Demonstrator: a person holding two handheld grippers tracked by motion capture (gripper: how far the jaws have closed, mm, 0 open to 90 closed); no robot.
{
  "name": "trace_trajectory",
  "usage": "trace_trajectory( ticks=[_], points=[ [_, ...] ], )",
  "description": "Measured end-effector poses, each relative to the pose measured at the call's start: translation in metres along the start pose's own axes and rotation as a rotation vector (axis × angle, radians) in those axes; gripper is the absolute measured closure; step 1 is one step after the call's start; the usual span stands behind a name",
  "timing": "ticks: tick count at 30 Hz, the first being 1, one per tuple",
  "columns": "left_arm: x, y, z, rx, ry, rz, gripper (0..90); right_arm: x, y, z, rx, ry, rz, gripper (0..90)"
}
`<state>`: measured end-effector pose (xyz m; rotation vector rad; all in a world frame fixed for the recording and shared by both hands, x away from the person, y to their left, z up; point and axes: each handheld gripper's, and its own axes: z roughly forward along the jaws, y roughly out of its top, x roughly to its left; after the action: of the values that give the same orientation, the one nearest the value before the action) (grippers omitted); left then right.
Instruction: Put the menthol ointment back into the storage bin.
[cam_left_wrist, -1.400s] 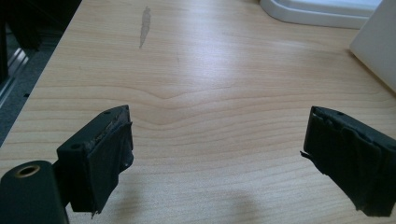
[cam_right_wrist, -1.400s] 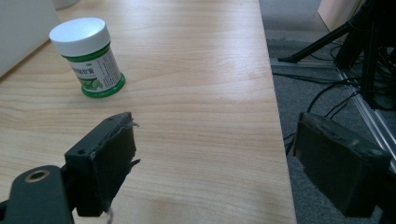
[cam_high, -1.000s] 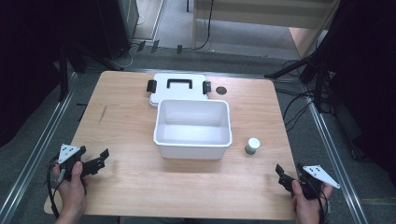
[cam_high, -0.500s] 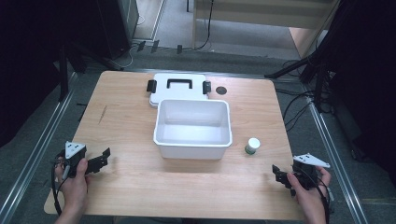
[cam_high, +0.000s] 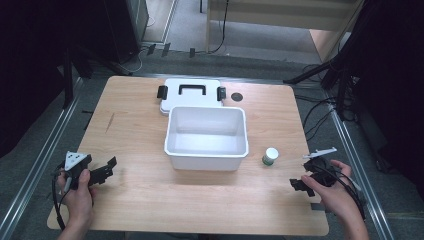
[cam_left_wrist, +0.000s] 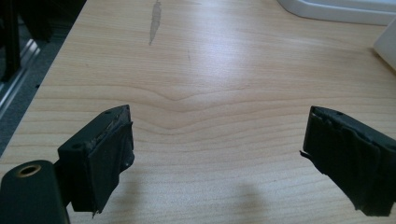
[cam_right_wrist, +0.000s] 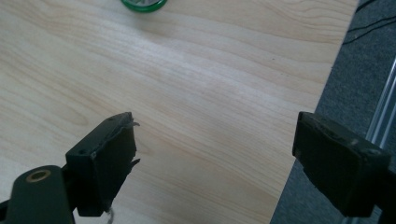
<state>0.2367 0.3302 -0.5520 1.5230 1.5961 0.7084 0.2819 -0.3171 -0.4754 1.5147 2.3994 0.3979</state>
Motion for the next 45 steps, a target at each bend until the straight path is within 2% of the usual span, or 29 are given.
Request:
trace_trajectory(
  ticks=[2,4,5,7,9,14,18,19,25,27,31,35,45],
  points=[
    [0.0,0.0,0.0,-0.001,-0.002,0.001,9.0,0.007,0.014,0.0,0.075,-0.007,-0.051,13.5],
    [-0.001,0.0,0.0,0.0,-0.007,0.005,9.0,0.009,0.017,0.0,0.084,-0.005,-0.061,13.6],
    [-0.001,0.0,0.0,0.004,-0.012,0.016,9.0,0.014,0.026,0.0,0.109,0.003,-0.095,13.6],
    [-0.001,0.0,0.0,0.004,-0.014,0.016,9.0,0.016,0.028,0.0,0.115,0.01,-0.112,13.6],
    [-0.001,0.0,0.0,0.006,-0.021,0.009,9.0,0.026,0.039,0.003,0.16,0.016,-0.155,13.9],
    [0.0,0.0,0.0,0.009,-0.027,0.01,9.0,0.033,0.053,0.006,0.198,0.011,-0.178,15.9],
    [-0.001,0.0,0.0,0.013,-0.029,0.017,9.0,0.034,0.066,0.011,0.226,0.017,-0.173,18.0],
    [-0.001,0.0,0.0,0.013,-0.029,0.016,9.0,0.035,0.072,0.014,0.238,0.011,-0.152,19.2],
    [0.0,0.0,0.0,0.013,-0.031,0.013,9.0,0.036,0.09,0.021,0.25,0.017,-0.114,23.3],
    [0.0,0.0,0.0,0.013,-0.032,0.013,9.0,0.035,0.095,0.023,0.258,0.023,-0.083,24.6],
    [0.0,0.0,0.0,0.013,-0.033,0.012,9.1,0.034,0.102,0.028,0.261,0.033,-0.061,27.5],
    [0.0,0.0,0.0,0.014,-0.033,0.014,9.0,0.033,0.111,0.033,0.254,0.061,-0.027,35.8],
    [0.0,0.0,0.0,0.014,-0.039,0.009,9.1,0.035,0.125,0.042,0.247,0.097,0.008,46.9]
  ],
)
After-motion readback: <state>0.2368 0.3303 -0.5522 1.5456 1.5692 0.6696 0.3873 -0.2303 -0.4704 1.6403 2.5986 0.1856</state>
